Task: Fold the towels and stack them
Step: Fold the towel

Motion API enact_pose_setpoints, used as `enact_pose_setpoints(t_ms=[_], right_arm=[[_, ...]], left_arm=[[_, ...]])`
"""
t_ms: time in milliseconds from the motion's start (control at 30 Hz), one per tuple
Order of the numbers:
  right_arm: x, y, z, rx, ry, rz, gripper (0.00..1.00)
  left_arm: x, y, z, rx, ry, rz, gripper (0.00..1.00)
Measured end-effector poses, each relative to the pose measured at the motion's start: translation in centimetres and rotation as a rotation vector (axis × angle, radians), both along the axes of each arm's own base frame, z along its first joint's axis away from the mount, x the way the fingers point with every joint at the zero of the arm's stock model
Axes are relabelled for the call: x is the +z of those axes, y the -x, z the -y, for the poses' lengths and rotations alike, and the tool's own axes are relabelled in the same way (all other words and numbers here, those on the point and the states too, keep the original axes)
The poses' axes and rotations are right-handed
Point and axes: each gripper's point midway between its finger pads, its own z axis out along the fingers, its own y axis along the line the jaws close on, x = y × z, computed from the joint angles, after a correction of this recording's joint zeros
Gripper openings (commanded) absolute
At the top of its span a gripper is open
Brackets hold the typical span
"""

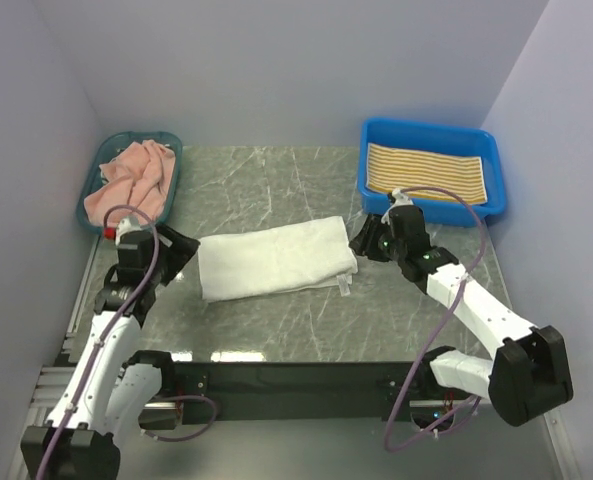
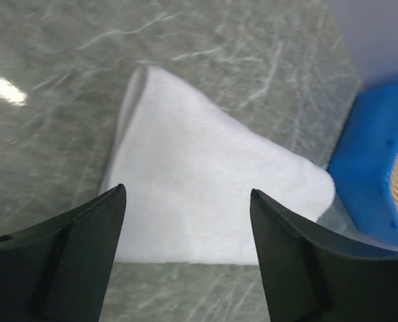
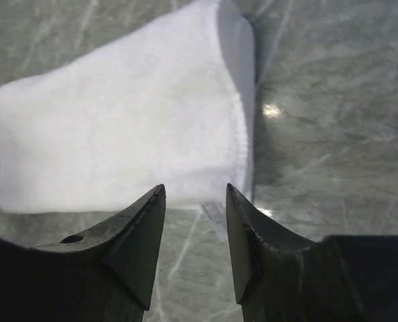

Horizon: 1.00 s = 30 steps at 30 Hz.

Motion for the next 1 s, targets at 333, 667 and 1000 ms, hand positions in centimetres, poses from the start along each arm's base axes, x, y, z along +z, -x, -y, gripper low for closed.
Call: enact_pose_setpoints(t_ms=[333,667,1000], right_arm=[[-0.4,-1.6,-4.5,0.074,-0.105,-0.025,0.38],[-10.8,3.9,-2.7,0.013,-0.092,-0.264,0.34],[-7.8,3.1,-2.0,-0.019,-0.115,-0.127,0.54]], left_arm=[[-0.1,-1.8,9.7,-0.246,0.015,-0.068,0.56],[-11.7,2.5,7.6,-0.146,-0.056,-0.32,0.47],[-9.9,2.0,4.3,-0.029,-0.069,-0.246,0.71]])
